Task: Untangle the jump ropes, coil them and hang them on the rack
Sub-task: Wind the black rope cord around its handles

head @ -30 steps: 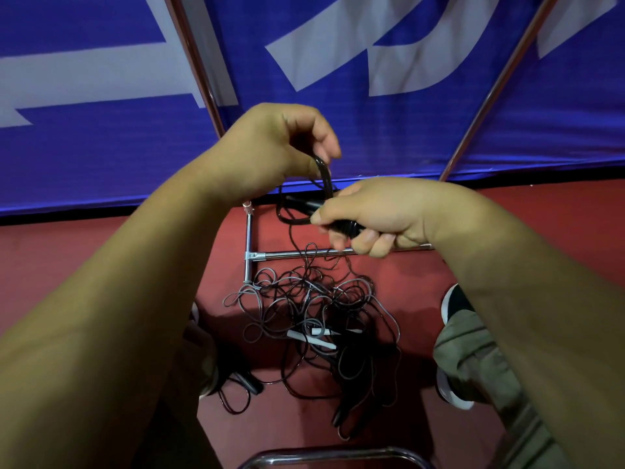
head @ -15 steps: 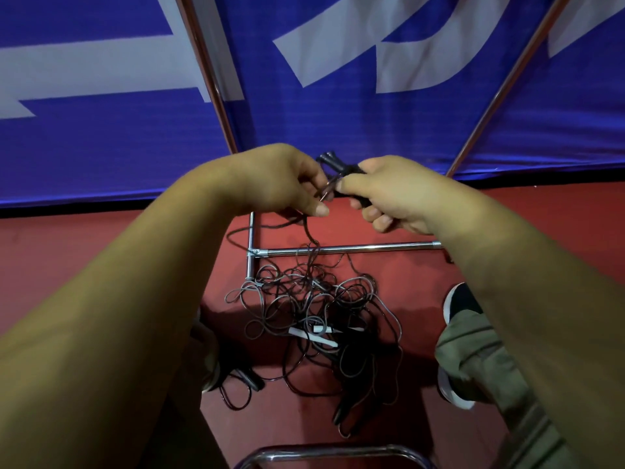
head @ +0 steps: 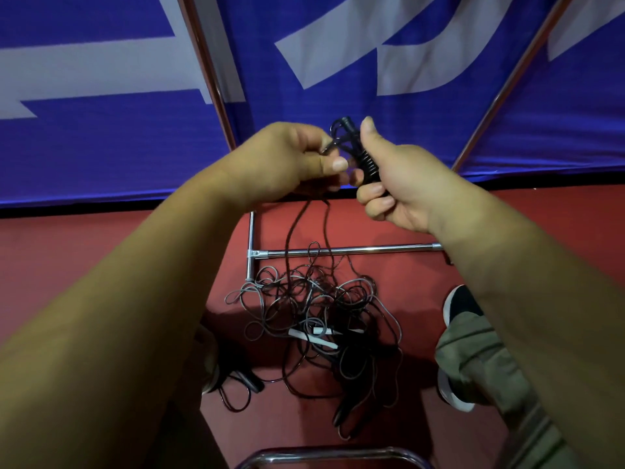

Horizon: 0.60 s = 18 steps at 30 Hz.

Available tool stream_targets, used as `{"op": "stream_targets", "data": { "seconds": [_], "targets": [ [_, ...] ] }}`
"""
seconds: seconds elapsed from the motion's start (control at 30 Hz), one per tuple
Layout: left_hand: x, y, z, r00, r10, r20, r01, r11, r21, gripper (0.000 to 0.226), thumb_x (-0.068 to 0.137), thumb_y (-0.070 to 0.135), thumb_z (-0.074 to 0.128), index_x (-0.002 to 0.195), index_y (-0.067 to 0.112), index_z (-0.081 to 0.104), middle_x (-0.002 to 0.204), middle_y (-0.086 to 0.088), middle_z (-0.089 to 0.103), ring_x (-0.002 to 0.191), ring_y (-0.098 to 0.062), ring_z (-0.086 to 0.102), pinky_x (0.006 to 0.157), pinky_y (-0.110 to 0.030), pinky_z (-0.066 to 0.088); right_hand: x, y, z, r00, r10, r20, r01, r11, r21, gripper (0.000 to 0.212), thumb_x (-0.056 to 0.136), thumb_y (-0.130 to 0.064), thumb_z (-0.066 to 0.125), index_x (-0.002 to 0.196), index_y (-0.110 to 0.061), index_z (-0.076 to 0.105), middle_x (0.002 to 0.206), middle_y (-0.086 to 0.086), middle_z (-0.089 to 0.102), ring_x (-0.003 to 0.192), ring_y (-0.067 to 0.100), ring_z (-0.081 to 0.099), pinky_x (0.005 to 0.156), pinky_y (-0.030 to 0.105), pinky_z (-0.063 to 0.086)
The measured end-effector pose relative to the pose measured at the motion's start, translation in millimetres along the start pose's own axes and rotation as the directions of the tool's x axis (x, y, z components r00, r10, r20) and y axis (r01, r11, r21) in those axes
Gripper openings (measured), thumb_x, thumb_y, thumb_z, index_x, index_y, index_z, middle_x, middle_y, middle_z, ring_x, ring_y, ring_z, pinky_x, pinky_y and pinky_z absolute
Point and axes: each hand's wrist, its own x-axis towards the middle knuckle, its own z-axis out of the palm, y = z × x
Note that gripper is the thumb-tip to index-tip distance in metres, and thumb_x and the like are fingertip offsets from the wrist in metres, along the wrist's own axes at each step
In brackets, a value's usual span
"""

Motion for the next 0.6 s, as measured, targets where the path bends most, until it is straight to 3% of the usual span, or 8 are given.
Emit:
{"op": "stream_targets", "data": {
  "seconds": [0.07, 0.13, 0.23, 0.37, 0.47, 0.6],
  "targets": [
    [0, 0, -3, 0.995, 0.031, 0.090, -0.015, 0.985, -0.173, 0.019, 0.105, 0.017, 0.061, 0.113, 0.000, 0.064, 0.103, -0.006, 0.080, 0.094, -0.015, 0.076, 0.087, -0.026, 0.060, 0, -2, -3, 1.000, -0.004, -0.015, 0.005, 0.999, 0.034, 0.057, 0.099, -0.069, 0.059, 0.107, -0.013, 0.060, 0.073, 0.000, 0.052, 0.051, 0.008, 0.028, 0.040, 0.020, 0.021],
    [0, -1, -3, 0.988, 0.050, 0.148, 0.004, 0.937, -0.348, 0.025, 0.107, 0.021, 0.053, 0.119, 0.001, 0.062, 0.095, -0.004, 0.074, 0.085, -0.016, 0.069, 0.087, -0.030, 0.059, 0, -3, -7, 1.000, -0.003, -0.021, 0.005, 0.998, 0.058, 0.055, 0.099, -0.067, 0.060, 0.106, -0.013, 0.060, 0.071, -0.001, 0.051, 0.052, 0.007, 0.028, 0.041, 0.020, 0.021],
    [3, -5, -5, 0.988, 0.064, 0.138, 0.000, 0.907, -0.420, 0.042, 0.113, 0.026, 0.042, 0.136, -0.005, 0.059, 0.092, -0.005, 0.064, 0.074, -0.016, 0.049, 0.079, -0.034, 0.054, -2, -4, -10, 1.000, 0.004, -0.012, -0.003, 0.997, 0.082, 0.053, 0.098, -0.067, 0.062, 0.106, -0.015, 0.059, 0.072, -0.002, 0.051, 0.051, 0.007, 0.027, 0.039, 0.019, 0.022],
    [5, -9, -10, 0.982, 0.075, 0.173, -0.061, 0.994, -0.089, 0.030, 0.112, 0.020, 0.046, 0.133, 0.012, 0.067, 0.107, -0.005, 0.076, 0.079, -0.012, 0.054, 0.078, -0.025, 0.048, -5, -8, -13, 1.000, -0.002, -0.013, 0.003, 0.997, 0.081, 0.052, 0.098, -0.066, 0.064, 0.109, -0.015, 0.062, 0.072, -0.001, 0.052, 0.050, 0.007, 0.027, 0.036, 0.019, 0.021],
    [4, -9, -12, 0.984, 0.048, 0.169, -0.065, 0.993, 0.094, 0.028, 0.111, 0.021, 0.052, 0.134, 0.024, 0.068, 0.114, -0.001, 0.079, 0.092, -0.008, 0.062, 0.088, -0.025, 0.052, -9, -10, -16, 1.000, -0.009, 0.000, 0.009, 0.998, 0.064, 0.046, 0.098, -0.062, 0.065, 0.106, -0.016, 0.064, 0.071, -0.002, 0.052, 0.049, 0.007, 0.025, 0.035, 0.020, 0.018],
    [3, -8, -14, 0.994, 0.020, 0.109, -0.047, 0.967, 0.250, 0.025, 0.109, 0.023, 0.058, 0.129, 0.027, 0.072, 0.109, 0.009, 0.080, 0.107, -0.009, 0.069, 0.105, -0.033, 0.052, -17, -12, -12, 0.999, -0.046, 0.009, 0.046, 0.998, -0.040, 0.033, 0.094, -0.055, 0.072, 0.099, -0.025, 0.060, 0.071, -0.002, 0.051, 0.052, 0.010, 0.022, 0.042, 0.022, 0.014]
  ]
}}
